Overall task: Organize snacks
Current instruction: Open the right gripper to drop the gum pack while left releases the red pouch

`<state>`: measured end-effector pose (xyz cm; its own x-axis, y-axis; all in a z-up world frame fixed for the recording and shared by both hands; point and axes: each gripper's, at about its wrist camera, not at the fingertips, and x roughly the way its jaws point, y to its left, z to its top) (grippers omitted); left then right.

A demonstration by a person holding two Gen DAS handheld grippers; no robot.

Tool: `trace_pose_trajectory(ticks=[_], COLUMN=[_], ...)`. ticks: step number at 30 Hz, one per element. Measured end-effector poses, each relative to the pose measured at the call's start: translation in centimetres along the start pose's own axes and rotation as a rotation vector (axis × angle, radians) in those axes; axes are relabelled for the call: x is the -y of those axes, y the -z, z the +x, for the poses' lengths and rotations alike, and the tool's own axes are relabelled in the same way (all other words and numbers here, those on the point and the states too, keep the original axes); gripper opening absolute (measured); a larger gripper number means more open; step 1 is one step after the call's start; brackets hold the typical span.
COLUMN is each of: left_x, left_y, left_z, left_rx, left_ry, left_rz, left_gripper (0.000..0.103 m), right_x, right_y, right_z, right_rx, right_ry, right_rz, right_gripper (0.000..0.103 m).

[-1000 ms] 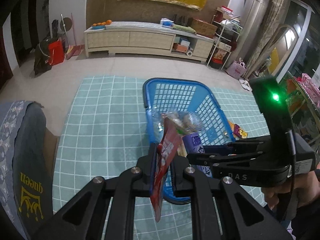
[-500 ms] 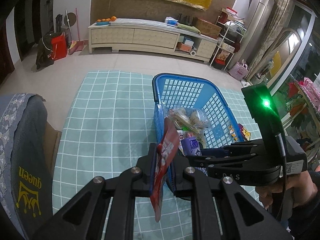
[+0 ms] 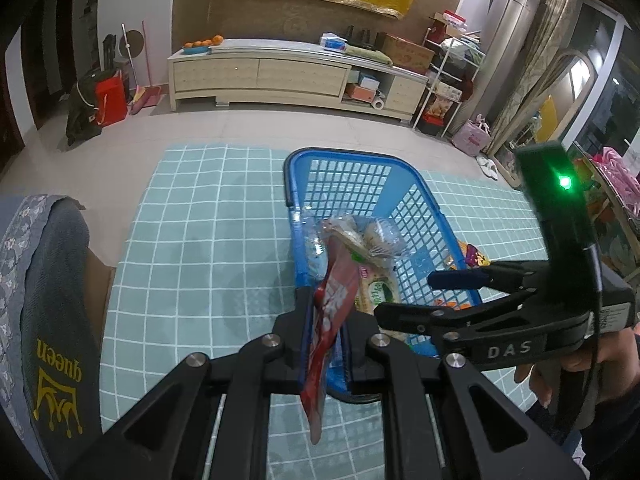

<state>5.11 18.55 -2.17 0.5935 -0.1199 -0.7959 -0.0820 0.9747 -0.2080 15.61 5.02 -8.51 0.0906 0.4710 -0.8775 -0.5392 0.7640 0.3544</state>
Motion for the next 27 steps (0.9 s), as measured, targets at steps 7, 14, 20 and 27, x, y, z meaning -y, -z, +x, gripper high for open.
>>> trace_pose_trajectory(ticks=[7,14,20,27], left_x=[1.5,2.4,2.1,2.8], left_y=[-0.6,-1.1,-1.3,-1.1], left_z=[1.8,4.8,6.2,5.3], left_rx=[-0.025,-0.071,-0.079,-0.049], left_ry=[0.019,0.033,0.027,0.009], left_rz=[0.019,0.032,0.021,0.045], left_gripper=[0.011,0.011,0.012,0.056], right_x=[2.0,4.6,6.1,6.1], right_y=[0.1,0.2,0.2,0.5], right_z=[-2.5,-2.9,-2.8,-3.4], right_rx=[0.06,0.089,0.084,0.095], right_ry=[0.073,0.135,0.146,0.144], right_rz=[0.001,0.034,0.059,0.049], right_gripper=[0.103,0.103,0.103,0.103])
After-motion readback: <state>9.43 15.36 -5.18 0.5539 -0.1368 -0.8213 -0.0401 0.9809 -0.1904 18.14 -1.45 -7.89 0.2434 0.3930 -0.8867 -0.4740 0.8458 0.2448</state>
